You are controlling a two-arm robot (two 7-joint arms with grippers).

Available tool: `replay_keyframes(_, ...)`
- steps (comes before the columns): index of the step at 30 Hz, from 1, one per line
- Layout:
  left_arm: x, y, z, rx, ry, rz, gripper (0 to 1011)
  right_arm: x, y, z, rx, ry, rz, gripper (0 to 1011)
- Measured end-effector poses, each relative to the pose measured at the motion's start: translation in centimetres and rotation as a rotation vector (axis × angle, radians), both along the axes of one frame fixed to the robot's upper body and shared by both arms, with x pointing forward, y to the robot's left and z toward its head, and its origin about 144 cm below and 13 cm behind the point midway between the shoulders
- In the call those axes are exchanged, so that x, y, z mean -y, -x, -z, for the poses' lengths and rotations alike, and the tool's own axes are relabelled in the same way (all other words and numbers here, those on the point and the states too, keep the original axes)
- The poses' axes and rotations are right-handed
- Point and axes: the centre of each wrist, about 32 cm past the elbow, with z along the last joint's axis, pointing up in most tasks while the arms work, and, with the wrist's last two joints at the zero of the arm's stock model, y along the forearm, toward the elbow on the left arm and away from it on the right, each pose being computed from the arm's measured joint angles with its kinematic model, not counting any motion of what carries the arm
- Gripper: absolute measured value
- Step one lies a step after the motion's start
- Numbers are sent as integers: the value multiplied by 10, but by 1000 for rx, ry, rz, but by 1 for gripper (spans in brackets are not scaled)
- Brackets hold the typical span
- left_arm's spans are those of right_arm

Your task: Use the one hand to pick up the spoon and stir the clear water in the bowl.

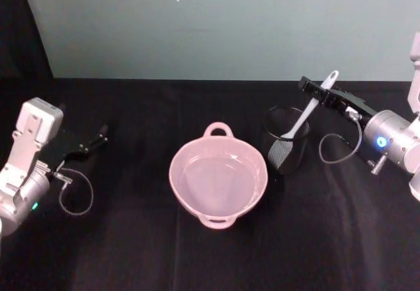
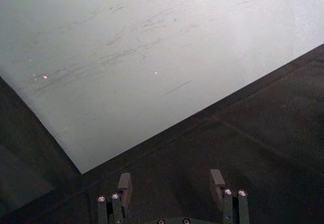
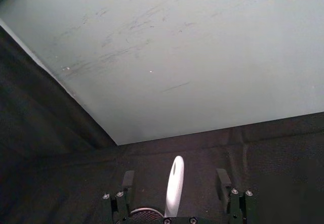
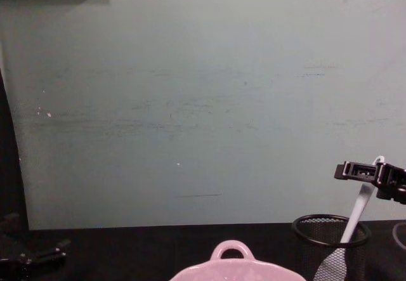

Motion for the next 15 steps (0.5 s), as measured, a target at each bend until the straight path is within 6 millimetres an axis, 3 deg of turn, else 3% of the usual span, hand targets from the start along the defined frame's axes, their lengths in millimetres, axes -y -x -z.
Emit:
replay_keyframes(10,0,0,0,0,0,0,1011,0,1,0,1,0,-1,1003)
replay_keyframes(15,0,0,0,0,0,0,1011,1,1,0,1,0,-2,931)
